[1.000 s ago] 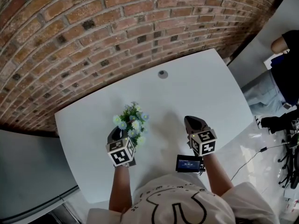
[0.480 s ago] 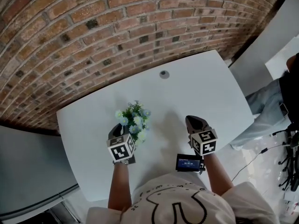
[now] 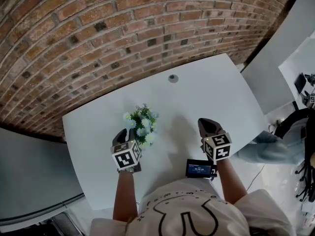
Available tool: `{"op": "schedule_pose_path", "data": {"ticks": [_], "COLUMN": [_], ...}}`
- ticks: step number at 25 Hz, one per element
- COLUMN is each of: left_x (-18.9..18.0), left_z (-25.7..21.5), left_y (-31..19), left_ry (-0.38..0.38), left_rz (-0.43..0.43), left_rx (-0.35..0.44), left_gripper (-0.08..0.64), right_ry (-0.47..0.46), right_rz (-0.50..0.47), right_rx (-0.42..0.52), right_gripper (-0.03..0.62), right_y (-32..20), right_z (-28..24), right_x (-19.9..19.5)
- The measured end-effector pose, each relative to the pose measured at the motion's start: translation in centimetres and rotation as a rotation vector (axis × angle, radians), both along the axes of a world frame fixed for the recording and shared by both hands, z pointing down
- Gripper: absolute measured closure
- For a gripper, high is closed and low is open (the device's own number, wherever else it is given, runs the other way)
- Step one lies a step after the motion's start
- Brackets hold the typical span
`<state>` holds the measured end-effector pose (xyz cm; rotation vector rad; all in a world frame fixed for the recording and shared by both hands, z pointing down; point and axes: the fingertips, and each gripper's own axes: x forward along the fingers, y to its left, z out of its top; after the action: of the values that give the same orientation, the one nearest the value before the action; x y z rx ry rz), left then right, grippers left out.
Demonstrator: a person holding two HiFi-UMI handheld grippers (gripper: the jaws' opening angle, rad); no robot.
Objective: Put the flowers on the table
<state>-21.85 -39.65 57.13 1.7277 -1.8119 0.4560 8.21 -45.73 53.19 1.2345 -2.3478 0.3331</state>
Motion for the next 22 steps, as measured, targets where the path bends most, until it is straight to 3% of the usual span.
{"op": "schedule_pose_path", "data": {"ticks": [12,17,22], "left_x": [-0.7,-1.3,-1.3], "left_z": [-2.9,-4.9,-6.7], "left_y": [2.7,4.1,5.6], "left_ry": [-0.009,-0.032,-0.052], "left_rz": [-0.045,-0.057,-0.032], "left_rx": [0.085,0.172,0.263], "left_gripper": [0.48,0.541,0.548], "right_ry": [0.007,0.008,-0.021], "right_rz": [-0.01,0.001,0.025], "right_rx": [0.071,0.1,0.14], "right_gripper": [0.575,0.575,0.575], "right_y": [3.2,4.6,4.7], "right_z": [-1.6,-2.2,-3.9], "right_x": [0.7,1.3,1.5]}}
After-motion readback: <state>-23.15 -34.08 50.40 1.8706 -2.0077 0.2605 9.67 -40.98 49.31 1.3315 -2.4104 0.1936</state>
